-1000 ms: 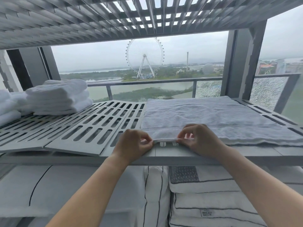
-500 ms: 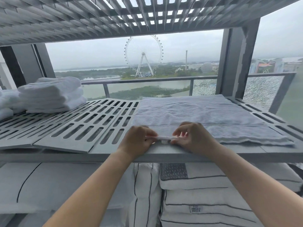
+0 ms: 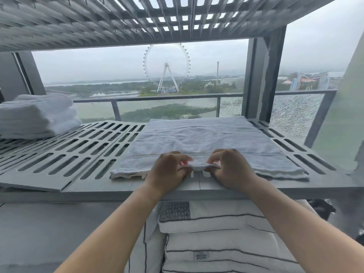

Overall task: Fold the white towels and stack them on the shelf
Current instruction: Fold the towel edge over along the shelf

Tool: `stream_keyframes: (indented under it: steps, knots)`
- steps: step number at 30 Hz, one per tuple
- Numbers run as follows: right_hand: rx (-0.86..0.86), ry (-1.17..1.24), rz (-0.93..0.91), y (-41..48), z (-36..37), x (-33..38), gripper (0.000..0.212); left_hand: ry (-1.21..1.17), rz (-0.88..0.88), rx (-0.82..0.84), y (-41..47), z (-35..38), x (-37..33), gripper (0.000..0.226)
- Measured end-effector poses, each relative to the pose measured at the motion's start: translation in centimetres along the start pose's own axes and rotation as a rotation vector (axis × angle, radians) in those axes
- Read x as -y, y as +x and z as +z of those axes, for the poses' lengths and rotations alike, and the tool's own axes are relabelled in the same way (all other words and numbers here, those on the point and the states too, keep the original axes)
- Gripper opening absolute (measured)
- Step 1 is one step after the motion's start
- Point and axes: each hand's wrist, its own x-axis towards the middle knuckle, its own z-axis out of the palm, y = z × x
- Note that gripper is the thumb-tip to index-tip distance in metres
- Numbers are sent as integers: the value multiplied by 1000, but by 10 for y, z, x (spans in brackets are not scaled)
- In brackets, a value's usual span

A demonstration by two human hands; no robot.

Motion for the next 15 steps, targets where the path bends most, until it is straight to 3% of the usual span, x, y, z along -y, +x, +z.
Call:
stream_keyframes:
  steps: [3,9,15]
  knots:
    - [-32,0,18,-2,-2,-10,10,-4,-46,-29,0,2,-1,9]
    - [-38,-11,28,-10,-16,-32,8,46,-80,-80,-3,3,-1,26]
    - [-42,-61,3,-3,-15,-31,22,19,-14,-10,6,15,-19,22]
